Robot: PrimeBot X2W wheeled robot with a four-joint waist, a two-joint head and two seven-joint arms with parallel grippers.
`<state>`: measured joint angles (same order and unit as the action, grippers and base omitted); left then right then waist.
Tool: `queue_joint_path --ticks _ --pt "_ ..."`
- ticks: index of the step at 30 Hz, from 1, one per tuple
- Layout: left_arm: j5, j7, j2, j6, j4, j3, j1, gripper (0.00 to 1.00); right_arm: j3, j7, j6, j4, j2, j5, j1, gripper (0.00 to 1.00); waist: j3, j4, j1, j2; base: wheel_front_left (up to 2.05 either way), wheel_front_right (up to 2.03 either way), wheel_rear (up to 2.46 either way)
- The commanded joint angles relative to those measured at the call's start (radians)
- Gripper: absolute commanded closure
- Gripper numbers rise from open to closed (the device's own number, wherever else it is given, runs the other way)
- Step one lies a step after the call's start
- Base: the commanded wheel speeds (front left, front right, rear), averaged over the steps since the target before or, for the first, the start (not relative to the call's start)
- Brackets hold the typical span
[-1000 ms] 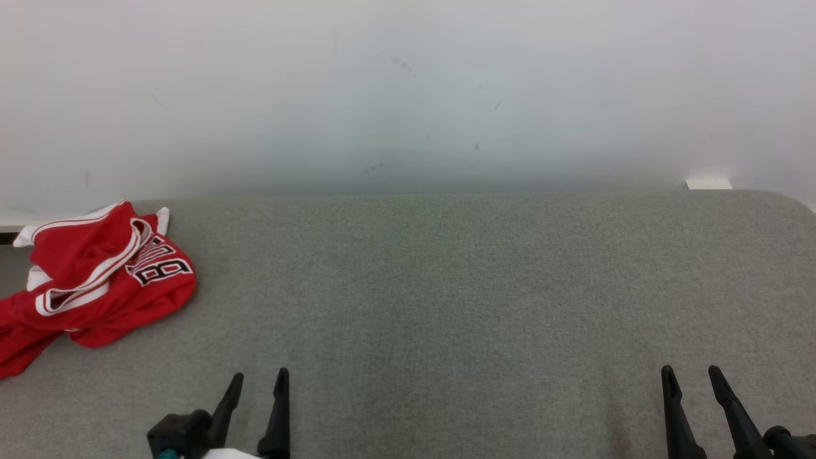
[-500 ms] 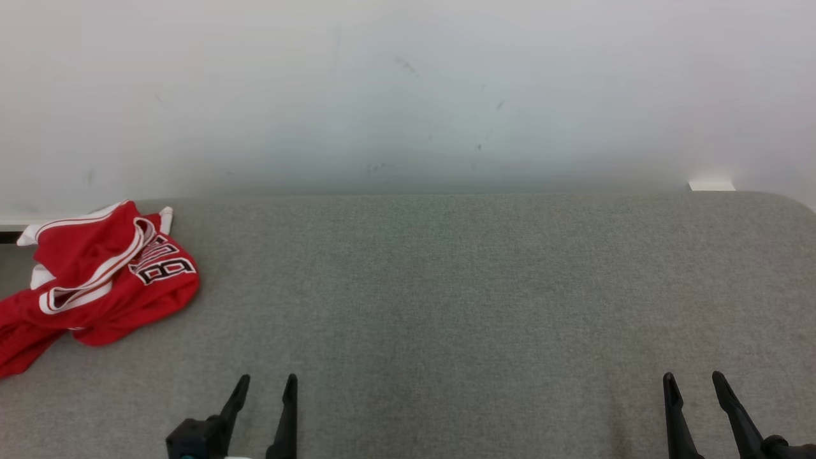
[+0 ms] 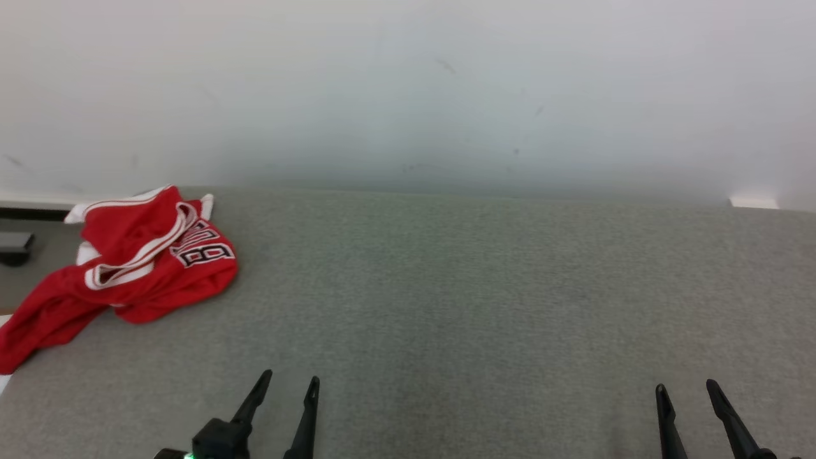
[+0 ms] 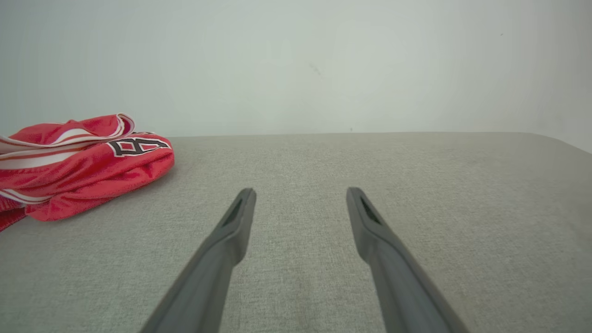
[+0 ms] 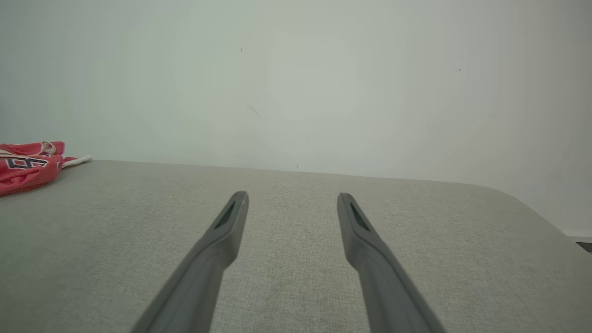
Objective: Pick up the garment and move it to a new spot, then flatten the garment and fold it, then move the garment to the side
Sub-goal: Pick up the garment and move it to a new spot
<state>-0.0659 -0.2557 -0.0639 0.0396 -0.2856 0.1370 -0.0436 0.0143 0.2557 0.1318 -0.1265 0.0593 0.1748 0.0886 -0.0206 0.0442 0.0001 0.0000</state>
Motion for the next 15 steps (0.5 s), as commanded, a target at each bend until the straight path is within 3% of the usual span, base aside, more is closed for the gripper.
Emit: queue_joint_path --ticks 1,8,15 --pt "0.027 -0.006 -0.004 -0.003 0.001 0.001 -0.005 0.0 0.004 0.006 -0.002 0.005 -0.001 -0.021 0.014 0.0 -0.001 0.064 -0.0001 0.0 0.0 0.0 0.0" --pt "0.033 -0.009 -0.013 -0.01 0.015 -0.016 0.024 0.0 0.038 0.009 -0.002 -0.001 -0.005 -0.029 0.003 0.0 -0.003 0.237 -0.0001 0.0 0.0 0.0 0.0" --pt "0.015 -0.009 -0.016 -0.019 0.031 -0.051 0.057 0.0 0.075 0.009 -0.002 -0.013 -0.006 -0.023 -0.015 0.0 0.0 0.302 -0.0001 0.0 0.0 0.0 0.0"
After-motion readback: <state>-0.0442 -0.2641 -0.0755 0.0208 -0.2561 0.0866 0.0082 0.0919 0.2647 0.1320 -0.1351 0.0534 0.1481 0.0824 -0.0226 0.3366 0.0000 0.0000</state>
